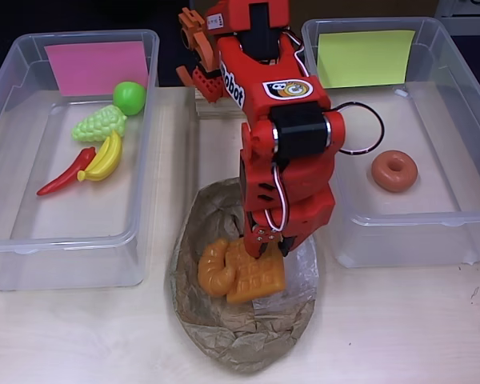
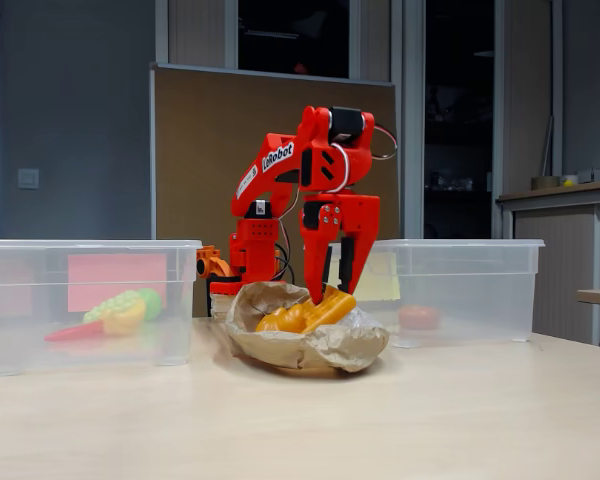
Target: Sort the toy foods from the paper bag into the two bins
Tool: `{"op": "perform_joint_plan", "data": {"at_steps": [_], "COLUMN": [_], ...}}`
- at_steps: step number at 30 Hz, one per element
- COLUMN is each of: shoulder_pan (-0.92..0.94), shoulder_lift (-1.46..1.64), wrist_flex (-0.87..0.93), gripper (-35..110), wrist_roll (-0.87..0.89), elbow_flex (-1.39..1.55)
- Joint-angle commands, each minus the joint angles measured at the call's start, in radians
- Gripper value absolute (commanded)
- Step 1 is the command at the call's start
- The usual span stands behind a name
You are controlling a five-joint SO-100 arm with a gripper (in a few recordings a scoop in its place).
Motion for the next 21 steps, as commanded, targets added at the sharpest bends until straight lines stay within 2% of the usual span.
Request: {"op": "perform_joint_plan", "data": {"at_steps": [1, 13, 21], "shoulder_pan": [0.006, 0.035, -0.011], "shoulder_lift": [0.11, 0.273, 0.621], "wrist_flex": [0.012, 0.012, 0.012], "gripper": [4, 1, 1], "wrist_roll": [-0.017, -0.084, -0.035], "elbow_flex": [0.028, 0.121, 0.41]}}
